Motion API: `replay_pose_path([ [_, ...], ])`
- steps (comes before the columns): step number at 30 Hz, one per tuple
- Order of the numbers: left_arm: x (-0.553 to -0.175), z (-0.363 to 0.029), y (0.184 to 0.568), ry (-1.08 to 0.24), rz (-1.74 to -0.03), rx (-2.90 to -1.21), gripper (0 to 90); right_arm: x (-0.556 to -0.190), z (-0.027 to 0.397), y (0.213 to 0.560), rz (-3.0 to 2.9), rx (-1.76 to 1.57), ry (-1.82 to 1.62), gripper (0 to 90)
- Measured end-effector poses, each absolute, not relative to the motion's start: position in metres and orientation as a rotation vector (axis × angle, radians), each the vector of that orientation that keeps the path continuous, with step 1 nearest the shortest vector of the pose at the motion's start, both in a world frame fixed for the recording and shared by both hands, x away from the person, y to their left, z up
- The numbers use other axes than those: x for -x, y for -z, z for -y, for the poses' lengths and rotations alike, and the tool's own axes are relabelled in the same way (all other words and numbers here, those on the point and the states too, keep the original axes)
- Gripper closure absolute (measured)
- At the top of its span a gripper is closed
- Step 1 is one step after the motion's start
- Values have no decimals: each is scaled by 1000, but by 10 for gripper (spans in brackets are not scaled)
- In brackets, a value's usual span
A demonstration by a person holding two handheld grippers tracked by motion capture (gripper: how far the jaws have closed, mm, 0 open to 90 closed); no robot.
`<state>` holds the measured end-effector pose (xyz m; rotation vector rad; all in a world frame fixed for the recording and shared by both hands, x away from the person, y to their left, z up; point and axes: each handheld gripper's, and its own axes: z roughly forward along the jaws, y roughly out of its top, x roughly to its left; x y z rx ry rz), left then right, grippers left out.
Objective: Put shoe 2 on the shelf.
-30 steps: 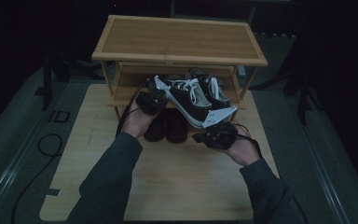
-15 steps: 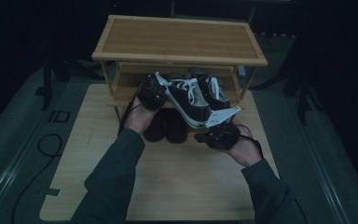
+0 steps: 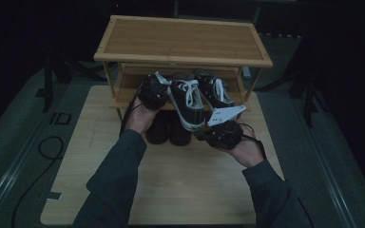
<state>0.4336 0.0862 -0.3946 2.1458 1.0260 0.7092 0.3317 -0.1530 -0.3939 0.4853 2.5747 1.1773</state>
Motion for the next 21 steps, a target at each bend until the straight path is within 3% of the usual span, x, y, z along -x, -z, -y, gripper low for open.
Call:
replay_pose_path([
  [21, -427, -99, 397, -681, -984, -2138, 900, -338, 150, 396, -2573, -480, -1243, 900],
])
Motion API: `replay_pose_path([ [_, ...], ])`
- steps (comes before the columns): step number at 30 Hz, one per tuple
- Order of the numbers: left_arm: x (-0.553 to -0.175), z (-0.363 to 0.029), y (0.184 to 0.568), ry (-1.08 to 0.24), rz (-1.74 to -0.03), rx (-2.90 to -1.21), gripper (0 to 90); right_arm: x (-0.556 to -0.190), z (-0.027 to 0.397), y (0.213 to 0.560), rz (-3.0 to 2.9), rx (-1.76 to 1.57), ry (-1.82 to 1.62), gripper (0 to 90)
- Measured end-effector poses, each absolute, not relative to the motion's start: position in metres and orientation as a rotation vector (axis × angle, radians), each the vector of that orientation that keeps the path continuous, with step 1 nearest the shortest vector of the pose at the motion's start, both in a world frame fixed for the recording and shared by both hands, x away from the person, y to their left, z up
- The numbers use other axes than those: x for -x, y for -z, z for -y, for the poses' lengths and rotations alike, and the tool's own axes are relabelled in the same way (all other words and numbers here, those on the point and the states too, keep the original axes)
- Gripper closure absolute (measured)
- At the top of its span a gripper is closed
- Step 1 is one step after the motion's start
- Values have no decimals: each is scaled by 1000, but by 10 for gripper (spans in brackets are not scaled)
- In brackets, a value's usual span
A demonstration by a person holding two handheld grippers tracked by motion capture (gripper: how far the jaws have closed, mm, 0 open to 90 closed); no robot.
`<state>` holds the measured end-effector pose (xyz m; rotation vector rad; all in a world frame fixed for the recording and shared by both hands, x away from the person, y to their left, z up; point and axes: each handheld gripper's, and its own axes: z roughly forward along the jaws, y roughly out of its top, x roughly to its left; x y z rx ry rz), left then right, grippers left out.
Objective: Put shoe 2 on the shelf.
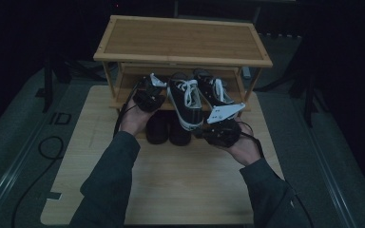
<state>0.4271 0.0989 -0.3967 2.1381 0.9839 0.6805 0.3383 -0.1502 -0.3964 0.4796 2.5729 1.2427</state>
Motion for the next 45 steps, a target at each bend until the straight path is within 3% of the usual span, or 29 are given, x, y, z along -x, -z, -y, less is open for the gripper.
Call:
replay_pose_path([
  [38, -426, -101, 399, -678, -962, -2124, 900, -367, 129, 411, -2473, -570, -1265, 900],
  [45, -424, -106, 397, -746, -973, -2164, 900, -366, 133, 409, -2470, -564, -1261, 880],
])
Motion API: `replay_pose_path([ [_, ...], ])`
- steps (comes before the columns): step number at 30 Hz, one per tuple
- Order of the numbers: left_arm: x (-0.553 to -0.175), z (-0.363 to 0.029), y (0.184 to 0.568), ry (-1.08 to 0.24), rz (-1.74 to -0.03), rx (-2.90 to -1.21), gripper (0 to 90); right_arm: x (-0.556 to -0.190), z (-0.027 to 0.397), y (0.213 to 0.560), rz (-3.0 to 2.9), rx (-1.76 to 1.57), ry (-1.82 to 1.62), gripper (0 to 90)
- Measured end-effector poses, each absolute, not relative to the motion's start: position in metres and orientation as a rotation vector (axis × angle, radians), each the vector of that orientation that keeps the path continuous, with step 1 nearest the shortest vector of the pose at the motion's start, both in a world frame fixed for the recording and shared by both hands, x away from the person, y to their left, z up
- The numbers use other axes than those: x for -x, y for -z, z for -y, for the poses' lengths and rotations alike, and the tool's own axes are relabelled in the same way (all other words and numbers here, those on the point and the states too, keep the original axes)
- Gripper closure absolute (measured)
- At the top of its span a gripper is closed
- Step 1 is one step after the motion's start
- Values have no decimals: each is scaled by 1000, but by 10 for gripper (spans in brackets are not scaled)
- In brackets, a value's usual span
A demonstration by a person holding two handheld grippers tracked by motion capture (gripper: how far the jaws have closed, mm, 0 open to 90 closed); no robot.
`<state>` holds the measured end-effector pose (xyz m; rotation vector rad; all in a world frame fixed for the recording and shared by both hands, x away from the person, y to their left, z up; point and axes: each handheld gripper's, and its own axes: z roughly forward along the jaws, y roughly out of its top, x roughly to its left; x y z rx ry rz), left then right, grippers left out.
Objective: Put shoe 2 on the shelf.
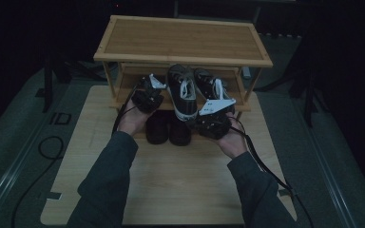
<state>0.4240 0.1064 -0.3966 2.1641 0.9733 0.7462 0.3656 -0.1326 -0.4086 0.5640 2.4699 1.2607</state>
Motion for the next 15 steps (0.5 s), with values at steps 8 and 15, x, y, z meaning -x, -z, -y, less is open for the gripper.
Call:
replay_pose_path([
  [8, -423, -118, 396, -741, -986, -2170, 900, -364, 136, 404, -2449, -559, -1243, 900],
  [15, -424, -119, 396, -733, -987, -2164, 900, -365, 133, 405, -2442, -553, -1266, 900],
])
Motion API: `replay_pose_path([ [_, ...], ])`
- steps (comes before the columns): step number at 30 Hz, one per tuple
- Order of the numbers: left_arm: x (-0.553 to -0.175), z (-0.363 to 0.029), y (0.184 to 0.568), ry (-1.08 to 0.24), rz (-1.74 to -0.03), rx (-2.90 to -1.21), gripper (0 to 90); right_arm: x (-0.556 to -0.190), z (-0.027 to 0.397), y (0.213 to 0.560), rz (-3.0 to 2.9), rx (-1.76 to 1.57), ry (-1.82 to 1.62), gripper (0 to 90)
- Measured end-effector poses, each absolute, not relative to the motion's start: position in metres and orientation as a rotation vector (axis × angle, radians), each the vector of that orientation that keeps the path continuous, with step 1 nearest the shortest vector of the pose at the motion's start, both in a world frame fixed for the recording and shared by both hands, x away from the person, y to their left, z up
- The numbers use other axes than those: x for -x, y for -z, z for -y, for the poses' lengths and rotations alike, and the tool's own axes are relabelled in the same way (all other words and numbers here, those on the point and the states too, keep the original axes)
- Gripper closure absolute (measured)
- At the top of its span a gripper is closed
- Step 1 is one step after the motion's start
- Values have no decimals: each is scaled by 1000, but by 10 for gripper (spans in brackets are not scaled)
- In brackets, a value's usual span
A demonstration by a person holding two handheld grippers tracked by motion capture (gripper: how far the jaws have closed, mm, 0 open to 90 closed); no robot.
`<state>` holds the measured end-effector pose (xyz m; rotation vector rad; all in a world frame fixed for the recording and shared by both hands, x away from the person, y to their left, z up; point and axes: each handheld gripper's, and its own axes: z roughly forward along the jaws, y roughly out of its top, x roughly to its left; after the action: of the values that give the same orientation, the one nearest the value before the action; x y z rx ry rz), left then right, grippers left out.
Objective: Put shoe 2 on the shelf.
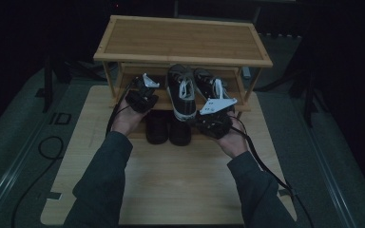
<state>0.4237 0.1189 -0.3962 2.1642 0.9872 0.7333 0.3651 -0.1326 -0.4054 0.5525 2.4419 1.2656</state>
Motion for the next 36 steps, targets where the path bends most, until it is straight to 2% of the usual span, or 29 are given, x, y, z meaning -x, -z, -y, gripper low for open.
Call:
replay_pose_path([
  [36, -424, -119, 397, -719, -1001, -2137, 900, -375, 92, 406, -2383, -532, -1199, 900],
])
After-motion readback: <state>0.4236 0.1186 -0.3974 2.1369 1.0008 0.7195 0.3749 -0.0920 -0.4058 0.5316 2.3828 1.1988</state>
